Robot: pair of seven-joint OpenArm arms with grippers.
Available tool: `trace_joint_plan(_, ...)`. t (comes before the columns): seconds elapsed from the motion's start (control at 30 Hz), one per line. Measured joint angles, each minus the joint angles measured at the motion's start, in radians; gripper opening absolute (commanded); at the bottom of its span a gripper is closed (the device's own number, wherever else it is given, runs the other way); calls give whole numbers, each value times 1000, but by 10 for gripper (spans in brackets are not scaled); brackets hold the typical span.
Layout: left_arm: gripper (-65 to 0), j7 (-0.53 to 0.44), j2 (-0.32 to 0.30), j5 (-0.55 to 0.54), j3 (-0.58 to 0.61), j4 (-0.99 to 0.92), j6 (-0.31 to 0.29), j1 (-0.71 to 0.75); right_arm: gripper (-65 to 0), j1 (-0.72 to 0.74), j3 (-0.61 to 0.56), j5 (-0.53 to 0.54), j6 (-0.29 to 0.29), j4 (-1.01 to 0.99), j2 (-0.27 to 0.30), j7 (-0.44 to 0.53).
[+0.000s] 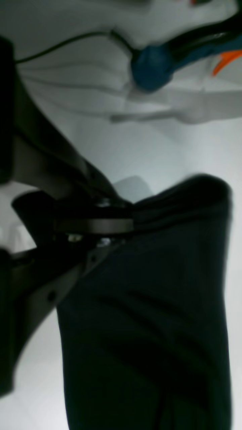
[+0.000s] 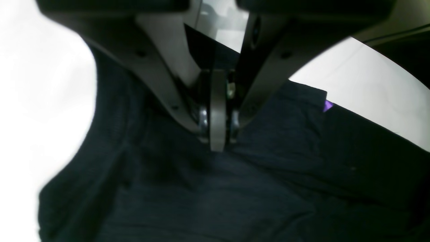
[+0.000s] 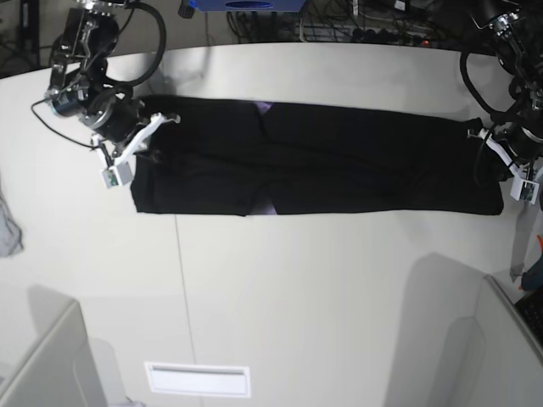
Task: Fold the T-shirt properly
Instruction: 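Grasp the strip end with the left gripper and fold it toward the right gripper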
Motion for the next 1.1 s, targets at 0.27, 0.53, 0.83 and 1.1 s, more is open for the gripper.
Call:
trace_joint_plan(0.27,-650,46,119,4,249,63,64,-4,-650,1,1,1,0,0,-3,0)
trace_joint_plan(0.53,-650,39,218,5,517,30,246,-86,-650,6,5,0,0,0,-2,-1)
trace_joint_plan(0.83,-650,39,260,3,714,-70,357,-157,-650,5,6,0,0,0,3,-1)
trace_joint_plan(1.1,-650,39,278,1,734,-103,371,-154,-650,6,6,0,0,0,5,0)
